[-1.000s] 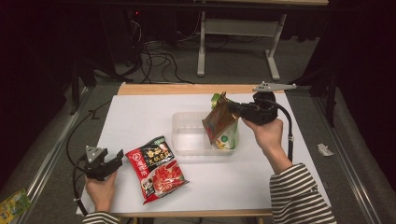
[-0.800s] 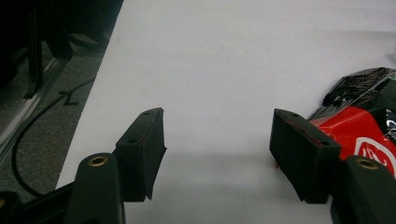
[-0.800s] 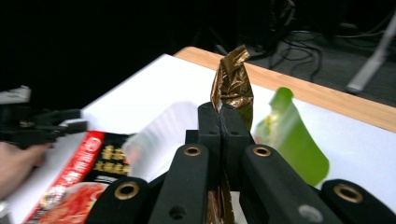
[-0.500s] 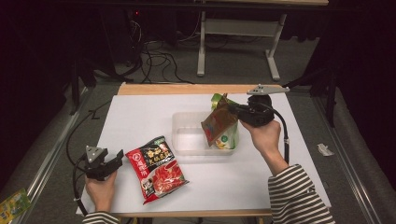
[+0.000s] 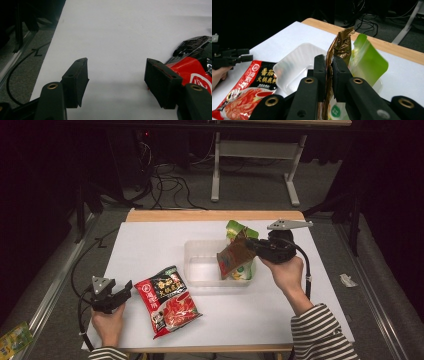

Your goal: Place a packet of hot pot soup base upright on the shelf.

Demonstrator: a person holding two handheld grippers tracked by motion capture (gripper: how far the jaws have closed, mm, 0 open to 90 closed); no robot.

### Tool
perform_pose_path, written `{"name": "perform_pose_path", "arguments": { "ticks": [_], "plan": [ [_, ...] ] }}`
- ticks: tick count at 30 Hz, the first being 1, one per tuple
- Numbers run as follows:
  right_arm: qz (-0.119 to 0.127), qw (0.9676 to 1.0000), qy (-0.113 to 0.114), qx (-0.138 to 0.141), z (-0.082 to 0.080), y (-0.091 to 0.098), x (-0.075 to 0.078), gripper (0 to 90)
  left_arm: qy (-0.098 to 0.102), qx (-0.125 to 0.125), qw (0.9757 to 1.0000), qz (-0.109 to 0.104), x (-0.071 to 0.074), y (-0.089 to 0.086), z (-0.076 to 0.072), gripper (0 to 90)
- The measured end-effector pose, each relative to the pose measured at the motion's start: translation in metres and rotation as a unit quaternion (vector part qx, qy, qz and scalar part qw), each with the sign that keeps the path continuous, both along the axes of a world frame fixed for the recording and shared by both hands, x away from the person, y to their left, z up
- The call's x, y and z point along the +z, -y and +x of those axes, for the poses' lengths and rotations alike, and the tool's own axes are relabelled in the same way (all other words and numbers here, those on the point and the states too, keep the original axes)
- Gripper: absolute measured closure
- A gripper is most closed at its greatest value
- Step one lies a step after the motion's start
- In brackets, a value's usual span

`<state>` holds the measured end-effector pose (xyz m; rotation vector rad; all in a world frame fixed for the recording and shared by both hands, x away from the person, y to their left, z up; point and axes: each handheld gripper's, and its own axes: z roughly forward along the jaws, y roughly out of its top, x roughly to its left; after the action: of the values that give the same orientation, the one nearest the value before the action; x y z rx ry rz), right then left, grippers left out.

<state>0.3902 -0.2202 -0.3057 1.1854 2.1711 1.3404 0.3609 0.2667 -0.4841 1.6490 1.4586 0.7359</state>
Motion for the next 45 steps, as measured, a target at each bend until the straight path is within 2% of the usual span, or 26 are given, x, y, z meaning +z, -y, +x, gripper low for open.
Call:
{"name": "perform_pose_path", "arguments": {
  "ticks": [10, 14, 19, 25, 29, 36, 45],
  "plan": [
    [0.003, 0.9997, 0.001, 0.025, -0.015, 0.002, -0.008, 83.6, 0.0, 0.0, 1.0, 0.002, 0.0, 0.0, 0.0, 36.0],
    [0.007, 0.9996, -0.004, 0.028, -0.022, 0.004, -0.012, 84.5, 0.001, -0.001, 1.0, 0.002, 0.0, 0.0, -0.001, 36.0],
    [0.009, 0.9994, 0.001, 0.032, -0.028, 0.002, -0.015, 84.8, 0.001, -0.002, 1.0, 0.003, 0.0, 0.0, -0.001, 35.9],
    [0.01, 0.9993, 0.009, 0.034, -0.022, -0.009, -0.013, 84.7, 0.003, -0.001, 1.0, 0.003, 0.0, 0.0, -0.001, 35.9],
    [0.001, 0.9996, 0.013, 0.026, -0.011, -0.017, -0.013, 84.7, 0.005, 0.0, 1.0, 0.001, 0.0, 0.0, -0.001, 35.8],
    [0.011, 0.9998, 0.015, 0.002, 0.006, -0.018, -0.017, 84.2, 0.004, -0.001, 1.0, 0.0, 0.0, 0.0, -0.001, 35.8],
    [-0.003, 0.9996, 0.024, -0.015, 0.022, -0.021, -0.021, 82.5, 0.003, -0.001, 1.0, 0.001, 0.0, 0.0, -0.001, 35.8]
  ]
}}
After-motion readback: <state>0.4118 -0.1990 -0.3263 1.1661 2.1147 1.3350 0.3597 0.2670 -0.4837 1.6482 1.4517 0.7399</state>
